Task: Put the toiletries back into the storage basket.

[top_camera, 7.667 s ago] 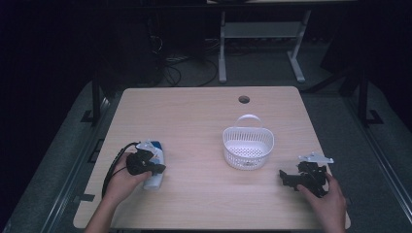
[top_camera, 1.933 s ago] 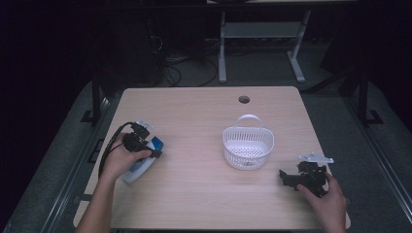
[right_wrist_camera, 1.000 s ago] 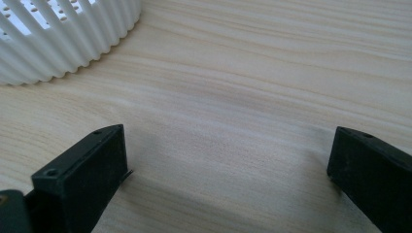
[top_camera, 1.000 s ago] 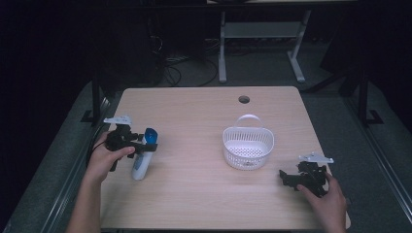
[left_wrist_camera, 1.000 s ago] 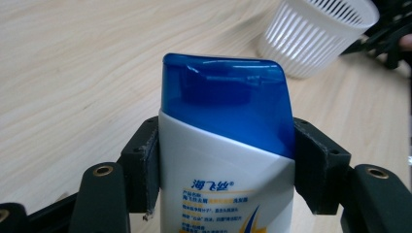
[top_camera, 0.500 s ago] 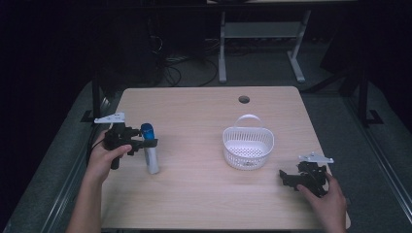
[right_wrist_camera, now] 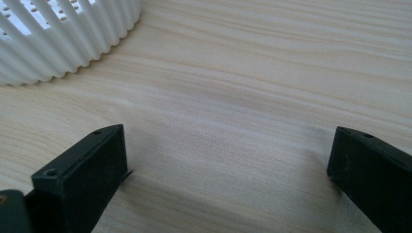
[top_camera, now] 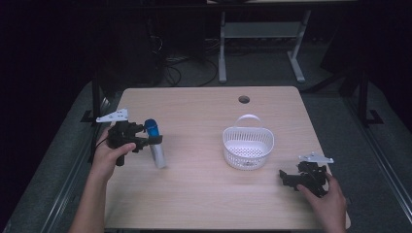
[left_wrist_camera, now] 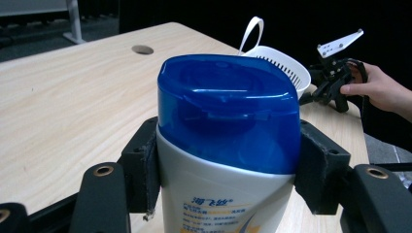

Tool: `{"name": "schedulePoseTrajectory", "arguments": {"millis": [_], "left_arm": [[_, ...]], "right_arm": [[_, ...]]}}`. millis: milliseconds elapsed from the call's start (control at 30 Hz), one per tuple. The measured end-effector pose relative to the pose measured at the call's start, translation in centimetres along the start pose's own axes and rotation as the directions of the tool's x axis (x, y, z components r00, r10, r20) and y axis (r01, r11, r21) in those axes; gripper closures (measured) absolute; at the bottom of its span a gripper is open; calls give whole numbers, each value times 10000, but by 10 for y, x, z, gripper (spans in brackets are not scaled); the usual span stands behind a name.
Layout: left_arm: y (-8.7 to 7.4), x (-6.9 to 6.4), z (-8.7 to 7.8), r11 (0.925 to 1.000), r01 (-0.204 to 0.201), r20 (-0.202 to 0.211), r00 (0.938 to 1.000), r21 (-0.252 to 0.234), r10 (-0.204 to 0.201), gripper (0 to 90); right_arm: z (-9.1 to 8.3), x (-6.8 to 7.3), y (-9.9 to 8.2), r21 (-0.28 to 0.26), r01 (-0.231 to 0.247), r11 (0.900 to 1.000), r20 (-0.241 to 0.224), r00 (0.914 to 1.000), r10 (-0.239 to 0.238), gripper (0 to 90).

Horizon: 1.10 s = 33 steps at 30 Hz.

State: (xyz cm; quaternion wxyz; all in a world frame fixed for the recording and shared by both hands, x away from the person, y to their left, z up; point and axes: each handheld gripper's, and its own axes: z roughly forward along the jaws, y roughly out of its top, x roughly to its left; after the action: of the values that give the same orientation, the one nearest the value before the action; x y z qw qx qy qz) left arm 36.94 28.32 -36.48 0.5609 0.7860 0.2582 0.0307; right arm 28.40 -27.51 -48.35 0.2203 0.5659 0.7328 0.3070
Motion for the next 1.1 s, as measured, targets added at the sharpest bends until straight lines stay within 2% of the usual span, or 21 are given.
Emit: {"name": "schedulePoseTrajectory", "arguments": {"millis": [200,567,1100], "left_arm": [[10,-6,6,9998,-205,14,9998,-54,205,366],[31,-17,18,9978,-642,297,9975,-157,646,366],[62,-36,53,9917,-1268,857,9880,-220,1283,367]], "right_arm": [[0,0,0,-5,-3,10000,-4,10000,3,5],[0,0,0,-1,3,10000,-15,10000,-3,5],[0,0,0,-7,6,10000,-6,10000,-6,5]]}}
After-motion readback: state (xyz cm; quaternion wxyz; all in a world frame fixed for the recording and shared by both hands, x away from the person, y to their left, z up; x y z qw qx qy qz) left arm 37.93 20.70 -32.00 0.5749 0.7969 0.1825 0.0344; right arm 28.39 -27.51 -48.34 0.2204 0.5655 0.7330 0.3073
